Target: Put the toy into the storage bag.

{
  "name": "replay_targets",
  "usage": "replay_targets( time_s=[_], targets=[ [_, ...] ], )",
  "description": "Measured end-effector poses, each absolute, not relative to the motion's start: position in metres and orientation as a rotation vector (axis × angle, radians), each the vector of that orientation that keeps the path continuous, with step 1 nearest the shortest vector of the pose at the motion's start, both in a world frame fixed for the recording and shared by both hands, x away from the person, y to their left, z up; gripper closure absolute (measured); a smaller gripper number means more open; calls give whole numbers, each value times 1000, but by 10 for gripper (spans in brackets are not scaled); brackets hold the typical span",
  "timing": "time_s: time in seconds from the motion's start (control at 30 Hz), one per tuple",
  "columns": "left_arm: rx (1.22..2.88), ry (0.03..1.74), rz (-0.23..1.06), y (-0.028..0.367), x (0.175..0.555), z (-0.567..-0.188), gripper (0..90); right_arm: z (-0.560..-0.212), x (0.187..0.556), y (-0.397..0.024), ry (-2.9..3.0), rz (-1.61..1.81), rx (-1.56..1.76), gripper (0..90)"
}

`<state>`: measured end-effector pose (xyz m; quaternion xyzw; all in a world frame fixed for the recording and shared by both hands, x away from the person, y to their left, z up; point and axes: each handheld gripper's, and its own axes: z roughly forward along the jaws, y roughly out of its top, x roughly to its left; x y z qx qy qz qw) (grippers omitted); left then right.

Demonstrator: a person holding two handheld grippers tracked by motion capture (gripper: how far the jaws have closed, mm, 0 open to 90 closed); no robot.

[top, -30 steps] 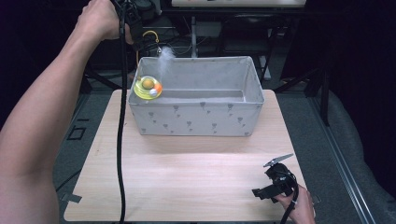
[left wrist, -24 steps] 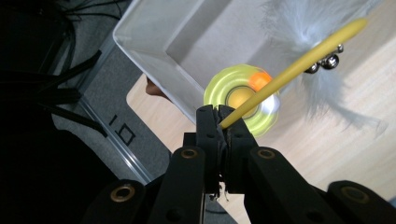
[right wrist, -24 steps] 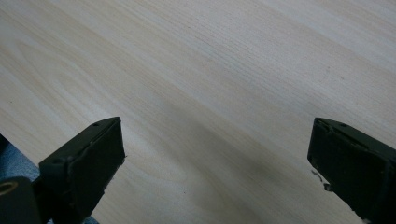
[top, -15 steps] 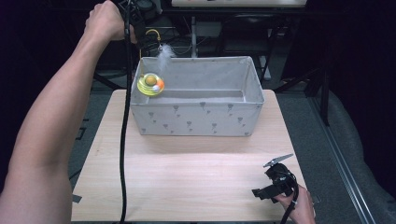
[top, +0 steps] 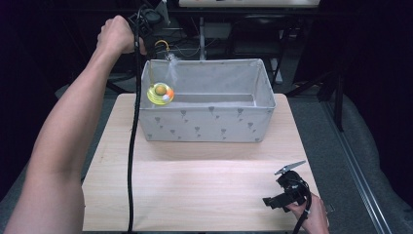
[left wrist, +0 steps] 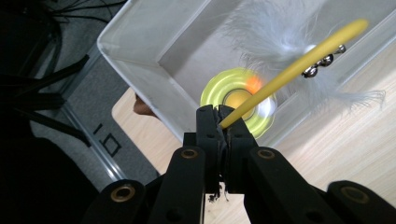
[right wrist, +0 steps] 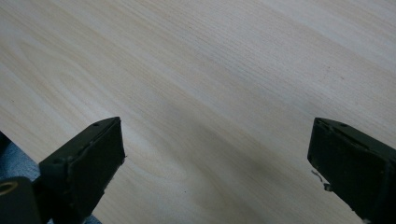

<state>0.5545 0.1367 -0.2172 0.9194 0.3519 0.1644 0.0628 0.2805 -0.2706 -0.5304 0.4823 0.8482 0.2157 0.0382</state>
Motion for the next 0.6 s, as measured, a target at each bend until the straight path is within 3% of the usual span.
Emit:
replay_targets(
  time_s=[0.6],
  targets=[
    [2755,1095,357,152,566,-268,878,-531,281,-270,2609,666,1475,35]
  ],
)
